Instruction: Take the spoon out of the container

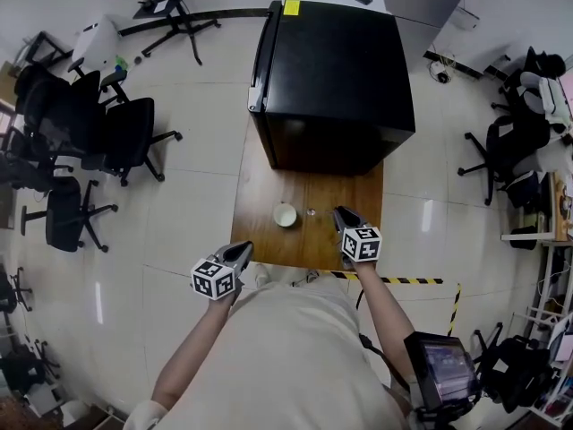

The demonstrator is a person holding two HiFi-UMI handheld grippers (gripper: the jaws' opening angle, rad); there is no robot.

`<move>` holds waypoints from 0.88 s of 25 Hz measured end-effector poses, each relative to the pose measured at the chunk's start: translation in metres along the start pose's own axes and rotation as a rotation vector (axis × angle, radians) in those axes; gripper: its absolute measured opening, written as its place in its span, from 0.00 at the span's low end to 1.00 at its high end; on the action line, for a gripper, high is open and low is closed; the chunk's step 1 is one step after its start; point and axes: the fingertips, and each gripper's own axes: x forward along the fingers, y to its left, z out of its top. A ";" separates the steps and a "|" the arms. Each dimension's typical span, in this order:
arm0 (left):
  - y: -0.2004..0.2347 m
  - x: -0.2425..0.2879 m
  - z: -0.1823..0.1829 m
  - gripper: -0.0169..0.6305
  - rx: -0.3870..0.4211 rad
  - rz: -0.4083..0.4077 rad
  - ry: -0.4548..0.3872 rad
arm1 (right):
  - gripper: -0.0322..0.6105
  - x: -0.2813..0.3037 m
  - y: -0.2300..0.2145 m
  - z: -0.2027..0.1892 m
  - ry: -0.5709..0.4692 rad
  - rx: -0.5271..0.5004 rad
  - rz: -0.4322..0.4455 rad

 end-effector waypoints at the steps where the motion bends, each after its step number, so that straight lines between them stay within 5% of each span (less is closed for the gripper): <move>1: 0.000 -0.001 -0.001 0.00 0.000 0.003 0.001 | 0.12 0.001 -0.006 -0.006 0.002 0.009 -0.017; 13: 0.007 -0.003 0.034 0.00 0.094 0.018 0.005 | 0.12 0.053 -0.058 -0.078 -0.002 0.242 -0.202; 22: -0.012 -0.007 0.031 0.00 0.145 0.025 0.036 | 0.13 0.068 -0.081 -0.104 0.014 0.279 -0.260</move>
